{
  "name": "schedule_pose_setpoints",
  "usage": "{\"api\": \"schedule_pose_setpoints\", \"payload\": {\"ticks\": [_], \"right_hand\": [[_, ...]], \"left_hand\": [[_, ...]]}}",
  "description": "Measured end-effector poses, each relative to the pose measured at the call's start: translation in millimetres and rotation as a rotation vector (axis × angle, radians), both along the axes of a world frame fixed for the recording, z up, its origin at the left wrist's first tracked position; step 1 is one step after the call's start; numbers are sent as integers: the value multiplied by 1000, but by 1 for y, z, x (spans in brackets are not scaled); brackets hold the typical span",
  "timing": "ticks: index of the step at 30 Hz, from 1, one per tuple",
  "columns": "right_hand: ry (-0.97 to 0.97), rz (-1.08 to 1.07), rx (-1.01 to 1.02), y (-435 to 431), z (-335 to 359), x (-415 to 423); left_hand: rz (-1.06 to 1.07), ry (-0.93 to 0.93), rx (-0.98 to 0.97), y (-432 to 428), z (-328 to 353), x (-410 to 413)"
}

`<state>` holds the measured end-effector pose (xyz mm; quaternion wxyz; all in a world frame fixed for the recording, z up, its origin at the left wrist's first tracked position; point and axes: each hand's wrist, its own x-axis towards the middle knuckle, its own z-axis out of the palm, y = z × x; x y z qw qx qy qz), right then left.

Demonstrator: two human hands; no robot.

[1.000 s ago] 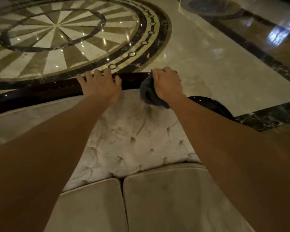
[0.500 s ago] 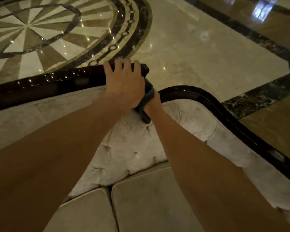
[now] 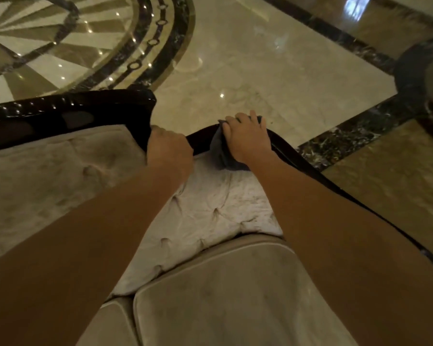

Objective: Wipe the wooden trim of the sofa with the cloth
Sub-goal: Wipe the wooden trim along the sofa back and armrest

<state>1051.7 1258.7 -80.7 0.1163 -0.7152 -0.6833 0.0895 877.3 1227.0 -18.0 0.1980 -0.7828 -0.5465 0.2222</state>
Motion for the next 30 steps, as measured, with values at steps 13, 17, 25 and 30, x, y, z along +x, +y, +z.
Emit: {"api": "schedule_pose_setpoints", "payload": {"ticks": [13,17,25,30], "right_hand": [[79,-367,-213,-129,-74,147],[55,-366,-201,-145,-81,161],[-51,-464,-176,-212,-87,189],[-58,-551,-265,-231,-81,204]], "left_hand": [[-3,-488,-13,11,-62,160],[-185,-477,-104,-10,-81,211],[-310,-470,-173,-44,-128,246],[-353,-531,-244,-72,-133,259]]}}
